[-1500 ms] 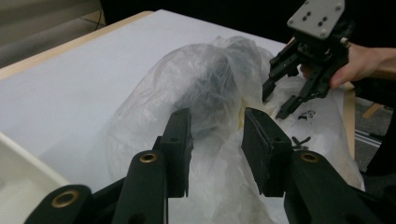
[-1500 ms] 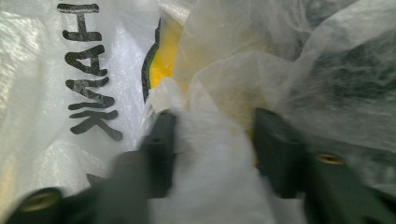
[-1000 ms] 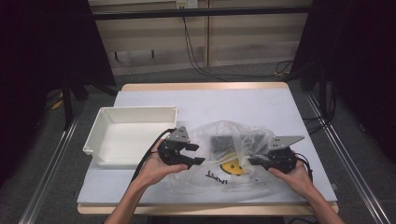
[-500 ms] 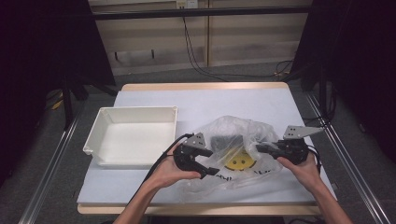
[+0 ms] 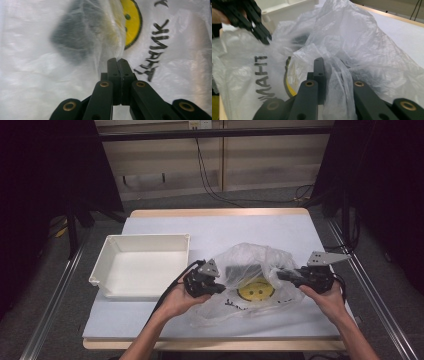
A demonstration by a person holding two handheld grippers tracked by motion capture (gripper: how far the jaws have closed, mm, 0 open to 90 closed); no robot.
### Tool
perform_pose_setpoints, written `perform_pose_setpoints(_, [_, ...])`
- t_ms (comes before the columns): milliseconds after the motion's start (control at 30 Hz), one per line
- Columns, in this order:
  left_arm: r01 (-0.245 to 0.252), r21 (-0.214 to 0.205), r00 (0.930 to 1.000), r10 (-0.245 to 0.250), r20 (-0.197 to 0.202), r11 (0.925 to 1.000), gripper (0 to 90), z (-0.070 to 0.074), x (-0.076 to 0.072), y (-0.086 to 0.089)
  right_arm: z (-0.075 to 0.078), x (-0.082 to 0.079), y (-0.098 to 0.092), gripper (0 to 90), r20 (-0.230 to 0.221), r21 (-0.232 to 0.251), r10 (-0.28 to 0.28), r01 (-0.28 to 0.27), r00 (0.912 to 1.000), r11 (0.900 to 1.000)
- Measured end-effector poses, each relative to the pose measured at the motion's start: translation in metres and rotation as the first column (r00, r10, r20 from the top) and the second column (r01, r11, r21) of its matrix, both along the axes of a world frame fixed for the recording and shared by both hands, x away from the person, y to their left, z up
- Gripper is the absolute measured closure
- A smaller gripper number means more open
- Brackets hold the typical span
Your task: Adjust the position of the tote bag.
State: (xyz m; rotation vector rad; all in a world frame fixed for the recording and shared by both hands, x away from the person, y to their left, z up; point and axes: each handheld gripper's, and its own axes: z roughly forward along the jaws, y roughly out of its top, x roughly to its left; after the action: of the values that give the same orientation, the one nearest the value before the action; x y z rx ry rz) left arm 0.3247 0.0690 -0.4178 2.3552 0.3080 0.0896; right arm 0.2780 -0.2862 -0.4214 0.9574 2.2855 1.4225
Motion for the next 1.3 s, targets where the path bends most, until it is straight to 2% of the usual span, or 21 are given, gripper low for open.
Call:
perform_pose_setpoints(100, [-0.052, 0.022, 0.9983, 0.051, 0.029, 0.9984, 90.0, 0.009, 0.014, 0.004, 0.000, 0.004, -0.002, 82.3, 0.000, -0.028, -0.025, 0.025, 0.9997, 0.9993])
perform_pose_setpoints(167, [-0.064, 0.028, 0.9976, 0.063, 0.029, 0.9976, 90.0, 0.009, 0.018, 0.004, 0.000, 0.005, -0.003, 82.8, 0.000, -0.034, -0.029, 0.029, 0.9996, 0.9990])
perform_pose_setpoints(300, [-0.115, 0.072, 0.9925, 0.111, 0.052, 0.9908, 90.0, 0.010, 0.033, 0.004, -0.002, 0.013, -0.009, 85.8, -0.008, -0.069, -0.064, 0.063, 0.9979, 0.9956])
perform_pose_setpoints(367, [-0.128, 0.093, 0.9911, 0.124, 0.048, 0.9874, 90.0, 0.010, 0.041, 0.003, -0.005, 0.019, -0.015, 86.2, -0.017, -0.072, -0.095, 0.094, 0.9953, 0.9929])
perform_pose_setpoints(433, [-0.157, 0.123, 0.9863, 0.149, 0.070, 0.9800, 90.0, 0.012, 0.047, 0.003, -0.006, 0.021, -0.018, 86.3, -0.016, -0.073, -0.112, 0.111, 0.9936, 0.9912])
perform_pose_setpoints(600, [-0.188, 0.176, 0.9811, 0.177, 0.077, 0.9663, 90.0, 0.008, 0.057, 0.005, -0.010, 0.028, -0.031, 86.4, -0.014, -0.100, -0.170, 0.168, 0.9854, 0.9808])
perform_pose_setpoints(633, [-0.208, 0.185, 0.9767, 0.194, 0.091, 0.9604, 90.0, 0.006, 0.058, 0.004, -0.013, 0.030, -0.034, 86.4, -0.015, -0.108, -0.180, 0.177, 0.9836, 0.9782])
perform_pose_setpoints(667, [-0.200, 0.202, 0.9788, 0.187, 0.085, 0.9586, 90.0, 0.006, 0.060, 0.004, -0.015, 0.031, -0.035, 86.4, -0.017, -0.119, -0.189, 0.186, 0.9817, 0.9753])
perform_pose_setpoints(700, [-0.213, 0.213, 0.9763, 0.199, 0.086, 0.9537, 90.0, 0.004, 0.061, 0.004, -0.018, 0.032, -0.037, 86.5, -0.008, -0.150, -0.209, 0.206, 0.9778, 0.9670])
perform_pose_setpoints(767, [-0.210, 0.241, 0.9770, 0.194, 0.087, 0.9474, 90.0, 0.000, 0.065, 0.003, -0.021, 0.034, -0.039, 86.6, -0.015, -0.150, -0.219, 0.214, 0.9756, 0.9652])
perform_pose_setpoints(800, [-0.221, 0.249, 0.9746, 0.204, 0.093, 0.9429, 90.0, -0.001, 0.065, 0.002, -0.022, 0.035, -0.041, 86.7, -0.026, -0.142, -0.229, 0.223, 0.9732, 0.9645])
perform_pose_setpoints(867, [-0.223, 0.258, 0.9742, 0.205, 0.094, 0.9401, 90.0, -0.003, 0.067, 0.001, -0.024, 0.037, -0.042, 87.0, -0.020, -0.148, -0.234, 0.229, 0.9719, 0.9622])
perform_pose_setpoints(900, [-0.236, 0.276, 0.9706, 0.212, 0.115, 0.9317, 90.0, -0.002, 0.065, 0.000, -0.024, 0.037, -0.042, 87.0, -0.015, -0.156, -0.243, 0.238, 0.9699, 0.9587])
perform_pose_setpoints(933, [-0.211, 0.292, 0.9761, 0.184, 0.115, 0.9331, 90.0, -0.001, 0.066, 0.000, -0.024, 0.038, -0.042, 87.1, -0.012, -0.162, -0.247, 0.242, 0.9689, 0.9566])
perform_pose_setpoints(967, [-0.226, 0.295, 0.9727, 0.198, 0.122, 0.9285, 90.0, 0.000, 0.066, 0.000, -0.026, 0.040, -0.044, 87.3, -0.015, -0.172, -0.264, 0.258, 0.9643, 0.9507])
perform_pose_setpoints(1033, [-0.228, 0.287, 0.9728, 0.206, 0.105, 0.9302, 90.0, -0.001, 0.067, 0.001, -0.028, 0.041, -0.045, 87.3, -0.020, -0.172, -0.264, 0.257, 0.9642, 0.9509])
perform_pose_setpoints(1067, [-0.233, 0.300, 0.9714, 0.208, 0.115, 0.9250, 90.0, -0.002, 0.066, 0.000, -0.030, 0.042, -0.046, 87.3, -0.026, -0.175, -0.269, 0.260, 0.9628, 0.9496])
perform_pose_setpoints(1100, [-0.218, 0.320, 0.9750, 0.191, 0.114, 0.9222, 90.0, -0.003, 0.065, -0.001, -0.033, 0.042, -0.046, 87.5, -0.034, -0.185, -0.268, 0.258, 0.9627, 0.9484])
perform_pose_setpoints(1167, [-0.218, 0.314, 0.9748, 0.191, 0.116, 0.9240, 90.0, -0.005, 0.064, 0.000, -0.039, 0.042, -0.045, 87.6, -0.040, -0.236, -0.279, 0.262, 0.9596, 0.9357])
perform_pose_setpoints(1233, [-0.216, 0.328, 0.9750, 0.185, 0.122, 0.9195, 90.0, -0.007, 0.065, -0.001, -0.045, 0.043, -0.044, 87.8, -0.054, -0.253, -0.275, 0.253, 0.9600, 0.9338])
perform_pose_setpoints(1300, [-0.215, 0.325, 0.9757, 0.189, 0.110, 0.9210, 90.0, -0.007, 0.066, -0.001, -0.046, 0.043, -0.044, 87.9, -0.054, -0.260, -0.271, 0.249, 0.9611, 0.9329])
